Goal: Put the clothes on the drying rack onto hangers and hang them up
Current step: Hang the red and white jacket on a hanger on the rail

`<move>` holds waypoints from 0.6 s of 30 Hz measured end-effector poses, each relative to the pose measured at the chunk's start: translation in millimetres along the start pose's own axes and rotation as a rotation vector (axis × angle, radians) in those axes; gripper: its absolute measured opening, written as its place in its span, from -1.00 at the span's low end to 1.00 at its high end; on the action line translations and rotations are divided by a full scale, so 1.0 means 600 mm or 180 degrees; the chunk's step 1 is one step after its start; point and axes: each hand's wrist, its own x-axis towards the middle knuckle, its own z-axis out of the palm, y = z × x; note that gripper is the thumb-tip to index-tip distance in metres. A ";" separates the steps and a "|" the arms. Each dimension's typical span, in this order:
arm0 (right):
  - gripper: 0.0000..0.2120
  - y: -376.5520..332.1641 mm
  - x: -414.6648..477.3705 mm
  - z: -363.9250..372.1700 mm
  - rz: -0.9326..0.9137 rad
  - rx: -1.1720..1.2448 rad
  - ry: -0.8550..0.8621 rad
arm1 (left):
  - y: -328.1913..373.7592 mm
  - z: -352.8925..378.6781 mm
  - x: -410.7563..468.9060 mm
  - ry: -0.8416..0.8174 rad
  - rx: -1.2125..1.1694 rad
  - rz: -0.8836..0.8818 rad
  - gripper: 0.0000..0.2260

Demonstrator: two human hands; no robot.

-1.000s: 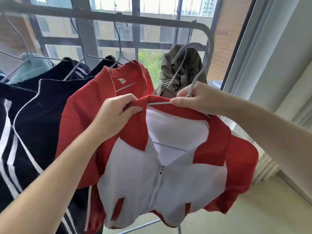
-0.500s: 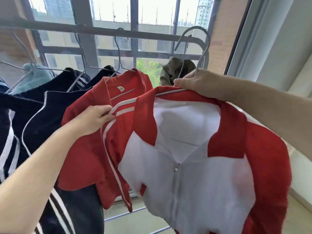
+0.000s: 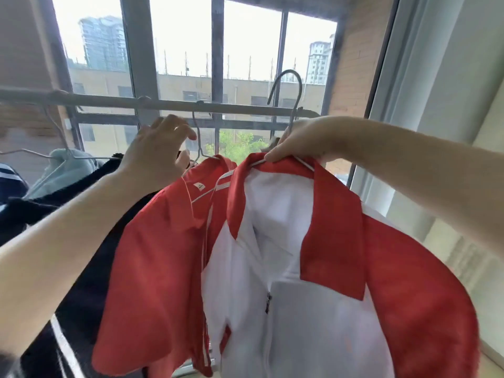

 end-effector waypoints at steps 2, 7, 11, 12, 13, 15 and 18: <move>-0.88 -0.027 0.016 -0.004 0.0092 -0.0001 0.0066 | -0.012 -0.005 0.045 -0.0071 0.0344 0.0088 -0.61; -0.92 -0.063 0.055 0.027 0.0213 -0.0643 -0.0180 | -0.019 -0.007 0.129 -0.0648 0.0451 0.0248 -0.50; -0.86 -0.050 0.099 0.036 0.0375 -0.1145 -0.0072 | -0.020 0.003 0.160 -0.0819 0.0556 0.0383 -0.59; -0.90 -0.047 0.108 0.037 0.0421 -0.1118 0.0019 | -0.021 0.003 0.167 -0.0810 0.0522 0.0379 -0.61; -0.92 -0.045 0.117 0.036 0.0446 -0.1090 0.0111 | -0.022 0.002 0.174 -0.0820 0.0476 0.0355 -0.62; -0.87 -0.048 0.140 0.029 0.0515 -0.1014 0.0086 | -0.024 0.000 0.185 -0.0864 0.0460 0.0371 -0.65; -0.85 -0.062 0.163 0.013 0.0532 -0.1024 -0.0059 | -0.028 0.006 0.184 -0.0942 0.0640 0.0562 -0.70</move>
